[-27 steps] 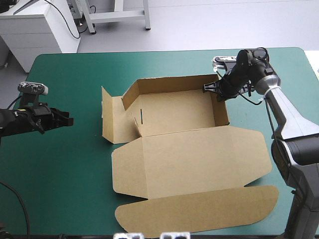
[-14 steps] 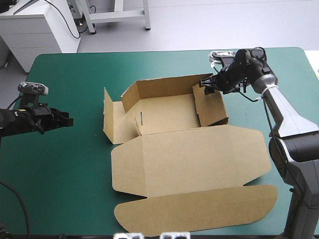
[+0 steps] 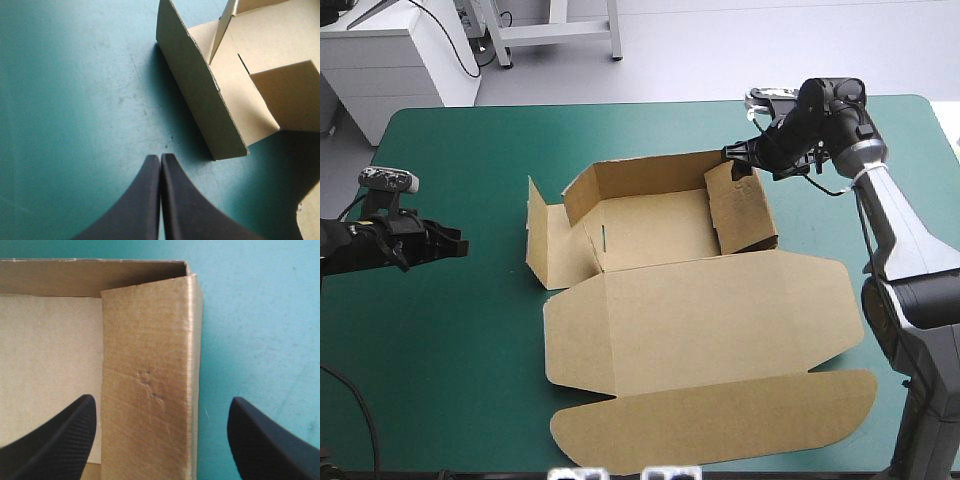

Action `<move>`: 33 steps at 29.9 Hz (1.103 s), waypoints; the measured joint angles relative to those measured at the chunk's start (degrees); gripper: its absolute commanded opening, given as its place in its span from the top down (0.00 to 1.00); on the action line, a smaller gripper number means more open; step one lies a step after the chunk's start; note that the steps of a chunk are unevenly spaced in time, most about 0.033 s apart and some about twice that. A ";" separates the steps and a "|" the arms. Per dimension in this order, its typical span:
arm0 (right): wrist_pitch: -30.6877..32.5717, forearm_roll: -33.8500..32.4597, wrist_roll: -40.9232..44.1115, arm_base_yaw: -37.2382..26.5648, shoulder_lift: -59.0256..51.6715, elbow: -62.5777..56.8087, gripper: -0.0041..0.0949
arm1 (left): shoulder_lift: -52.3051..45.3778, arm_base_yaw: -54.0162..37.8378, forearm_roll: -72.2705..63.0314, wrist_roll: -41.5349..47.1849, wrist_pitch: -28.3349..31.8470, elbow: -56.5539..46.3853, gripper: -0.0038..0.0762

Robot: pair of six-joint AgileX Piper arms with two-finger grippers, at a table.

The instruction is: Fold the box

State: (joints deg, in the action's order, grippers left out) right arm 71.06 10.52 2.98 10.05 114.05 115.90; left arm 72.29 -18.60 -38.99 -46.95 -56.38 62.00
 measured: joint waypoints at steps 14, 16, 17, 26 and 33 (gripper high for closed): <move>0.06 -0.99 -1.10 0.00 -5.72 -10.78 0.27 | 0.00 0.00 -0.72 0.00 -1.65 0.00 0.96; 0.09 -0.98 -1.49 0.00 -6.20 -12.16 0.28 | 0.00 0.00 -1.45 0.00 -1.67 0.00 0.96; 0.13 -0.98 -1.66 0.00 -6.25 -12.37 0.28 | 0.00 0.00 -1.56 0.00 -1.67 0.00 0.96; -0.71 -0.21 -1.80 0.70 -6.27 -18.23 0.28 | 0.00 0.00 -2.95 0.00 -1.67 0.00 0.96; -4.70 -0.09 -1.84 1.14 -6.27 -22.62 0.43 | 0.00 0.00 -5.19 0.00 -1.60 0.00 0.96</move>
State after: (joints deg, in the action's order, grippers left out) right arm 66.36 10.43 1.14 11.20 107.78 93.28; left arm 72.29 -18.60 -44.18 -46.95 -57.98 62.00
